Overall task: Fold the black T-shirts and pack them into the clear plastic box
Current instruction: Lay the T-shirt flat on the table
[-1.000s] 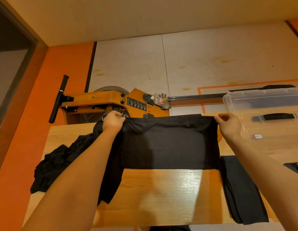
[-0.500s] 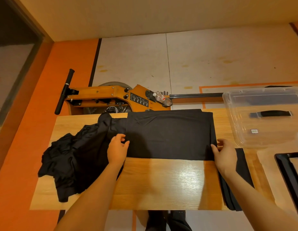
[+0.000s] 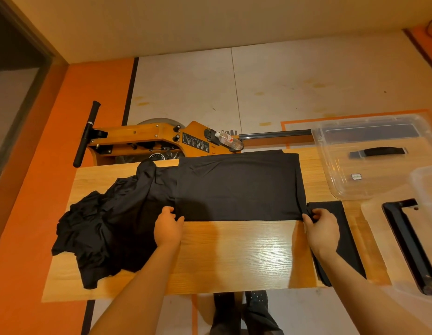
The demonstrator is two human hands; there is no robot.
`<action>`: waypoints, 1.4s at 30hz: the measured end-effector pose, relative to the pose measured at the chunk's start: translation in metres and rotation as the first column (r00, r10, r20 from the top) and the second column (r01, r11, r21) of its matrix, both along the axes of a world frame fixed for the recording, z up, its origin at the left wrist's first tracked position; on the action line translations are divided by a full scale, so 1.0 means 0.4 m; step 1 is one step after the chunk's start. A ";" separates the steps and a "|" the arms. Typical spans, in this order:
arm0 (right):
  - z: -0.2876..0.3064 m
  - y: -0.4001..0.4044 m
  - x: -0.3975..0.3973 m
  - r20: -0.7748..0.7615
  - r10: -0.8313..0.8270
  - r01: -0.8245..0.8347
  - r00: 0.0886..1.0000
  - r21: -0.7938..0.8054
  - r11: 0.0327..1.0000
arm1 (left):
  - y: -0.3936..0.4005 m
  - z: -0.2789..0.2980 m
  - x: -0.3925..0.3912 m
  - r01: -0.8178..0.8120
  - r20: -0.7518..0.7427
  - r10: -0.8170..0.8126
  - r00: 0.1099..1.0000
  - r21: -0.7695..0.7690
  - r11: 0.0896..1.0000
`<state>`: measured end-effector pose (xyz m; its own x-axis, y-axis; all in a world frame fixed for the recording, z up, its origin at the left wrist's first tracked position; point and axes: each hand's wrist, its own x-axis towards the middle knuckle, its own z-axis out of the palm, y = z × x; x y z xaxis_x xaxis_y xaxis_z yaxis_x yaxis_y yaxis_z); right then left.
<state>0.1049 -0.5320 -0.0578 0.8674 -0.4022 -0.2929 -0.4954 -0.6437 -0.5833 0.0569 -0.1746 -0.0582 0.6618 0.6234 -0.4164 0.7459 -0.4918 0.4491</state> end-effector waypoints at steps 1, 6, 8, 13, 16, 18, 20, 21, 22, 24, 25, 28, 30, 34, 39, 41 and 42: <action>-0.002 -0.001 -0.001 -0.007 -0.001 0.001 1.000 0.001 1.000 | 0.000 -0.001 0.001 -0.004 -0.012 0.004 1.000 -0.005 1.000; -0.010 0.005 -0.006 0.056 0.008 -0.006 0.998 -0.028 1.000 | 0.008 -0.008 0.010 0.002 -0.058 -0.003 0.998 -0.001 1.000; -0.019 0.011 -0.009 0.052 0.035 -0.032 0.998 -0.060 0.998 | 0.011 -0.009 0.013 0.004 -0.063 -0.004 0.998 0.000 1.000; -0.037 0.016 -0.010 0.020 -0.033 0.034 0.999 -0.053 0.998 | 0.015 -0.006 0.015 0.002 -0.040 -0.001 0.999 0.015 1.000; -0.039 0.020 -0.007 0.009 -0.053 0.053 0.999 -0.035 0.998 | 0.016 0.000 0.015 0.010 -0.024 -0.010 1.000 0.018 1.000; -0.041 0.022 -0.004 0.010 -0.068 0.069 0.998 -0.025 0.997 | 0.020 -0.002 0.012 0.020 -0.013 -0.020 1.000 0.025 0.999; -0.046 0.022 -0.003 0.012 -0.077 0.077 0.997 -0.025 0.997 | 0.024 -0.008 0.009 0.018 -0.005 -0.018 1.000 0.030 0.999; -0.050 0.021 -0.003 0.014 -0.080 0.080 0.997 -0.022 0.997 | 0.024 -0.010 0.007 0.014 -0.002 -0.014 1.000 0.027 1.000; -0.054 0.020 -0.003 0.020 -0.084 0.084 0.996 -0.014 0.996 | 0.024 -0.011 0.006 0.009 0.000 -0.009 1.000 0.022 1.000; -0.056 0.019 -0.006 0.038 -0.097 0.097 0.995 0.007 0.995 | 0.020 -0.007 0.004 -0.002 0.000 0.002 1.000 0.010 1.000; -0.054 0.020 -0.009 0.048 -0.108 0.107 0.993 0.019 0.994 | 0.017 -0.004 0.003 -0.013 0.002 0.013 1.000 0.001 1.000; -0.042 0.023 -0.018 0.091 -0.149 0.142 0.985 0.080 0.987 | 0.019 0.004 0.001 -0.059 0.033 0.059 0.998 -0.025 0.998; -0.034 0.025 -0.022 0.116 -0.168 0.152 0.979 0.130 0.980 | 0.026 0.004 0.002 -0.080 0.052 0.082 0.995 -0.048 0.996; -0.022 0.029 -0.015 0.180 -0.213 0.174 0.960 0.206 0.963 | 0.031 0.007 0.003 -0.121 0.090 0.131 0.987 -0.107 0.987; -0.014 0.031 -0.007 0.168 -0.262 0.214 0.950 0.258 0.942 | 0.029 0.016 -0.001 -0.122 0.107 0.132 0.985 -0.094 0.988; -0.013 0.027 -0.011 0.162 -0.260 0.215 0.952 0.250 0.944 | 0.029 0.017 -0.008 -0.121 0.109 0.131 0.985 -0.094 0.988; -0.013 0.025 -0.015 0.159 -0.260 0.217 0.952 0.246 0.945 | 0.027 0.018 -0.013 -0.121 0.106 0.131 0.986 -0.095 0.988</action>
<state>0.0988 -0.5221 -0.0631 0.8015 -0.5471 -0.2414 -0.4870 -0.3629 -0.7945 0.0518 -0.1638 -0.0510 0.6259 0.6690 -0.4008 0.7419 -0.3524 0.5704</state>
